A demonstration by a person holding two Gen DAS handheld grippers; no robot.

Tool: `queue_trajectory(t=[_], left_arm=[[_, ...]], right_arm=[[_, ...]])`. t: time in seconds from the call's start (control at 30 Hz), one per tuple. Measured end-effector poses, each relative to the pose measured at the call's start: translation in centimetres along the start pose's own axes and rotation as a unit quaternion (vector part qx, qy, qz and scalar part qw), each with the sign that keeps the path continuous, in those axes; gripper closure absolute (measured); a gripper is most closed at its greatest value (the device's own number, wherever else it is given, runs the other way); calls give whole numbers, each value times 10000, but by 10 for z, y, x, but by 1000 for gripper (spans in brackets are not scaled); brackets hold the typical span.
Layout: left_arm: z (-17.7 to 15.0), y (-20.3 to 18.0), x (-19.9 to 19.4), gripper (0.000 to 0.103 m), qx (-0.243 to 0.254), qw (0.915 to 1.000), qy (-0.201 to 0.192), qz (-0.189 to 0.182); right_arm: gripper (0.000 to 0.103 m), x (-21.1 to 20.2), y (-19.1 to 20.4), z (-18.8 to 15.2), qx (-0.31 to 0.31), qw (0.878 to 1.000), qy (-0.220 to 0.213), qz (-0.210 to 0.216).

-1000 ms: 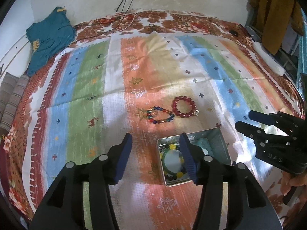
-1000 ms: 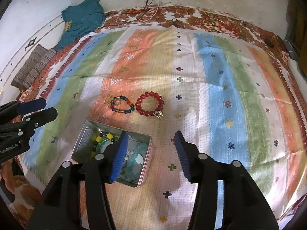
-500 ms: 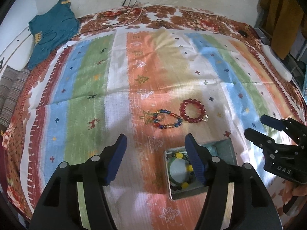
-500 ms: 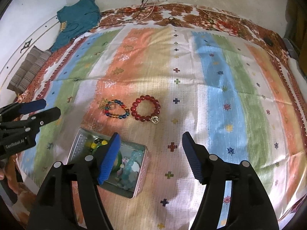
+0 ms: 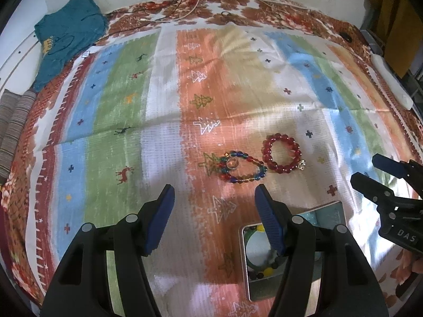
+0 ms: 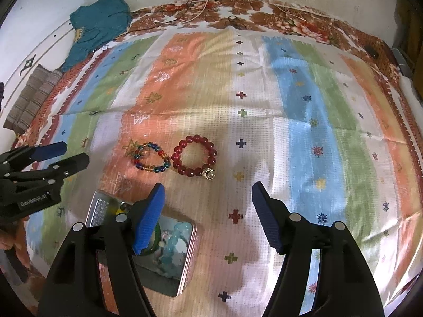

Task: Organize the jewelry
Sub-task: 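Move both tools toward the multicolour bead bracelet and red bead bracelet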

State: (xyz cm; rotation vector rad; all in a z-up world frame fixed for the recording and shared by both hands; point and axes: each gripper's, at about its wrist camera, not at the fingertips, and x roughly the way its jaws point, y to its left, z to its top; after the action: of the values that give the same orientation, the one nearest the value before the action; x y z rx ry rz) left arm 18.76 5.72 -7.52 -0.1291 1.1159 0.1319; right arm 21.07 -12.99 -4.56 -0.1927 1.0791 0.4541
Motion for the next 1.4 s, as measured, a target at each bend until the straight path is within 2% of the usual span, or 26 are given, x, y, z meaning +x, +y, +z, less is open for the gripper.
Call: queue_trajectory(t=[0.57,0.87,1.03,1.4], left_arm=[[12,-3,49,40,127,9990,422,36],[16,-4,66,40,175,9981,586,80],[19,-5,74,42,175,9978,642,-36],[21,-16,98,42,467,9948,907,62]], right_arm=[[35,40,-16,18,178,9994,290,-48],[35,60,-13,22,70,9988,474,-105],[35,67,-11,26,35,9985,521,-134],[35,92,-5,33,-100,9973,715,-149]])
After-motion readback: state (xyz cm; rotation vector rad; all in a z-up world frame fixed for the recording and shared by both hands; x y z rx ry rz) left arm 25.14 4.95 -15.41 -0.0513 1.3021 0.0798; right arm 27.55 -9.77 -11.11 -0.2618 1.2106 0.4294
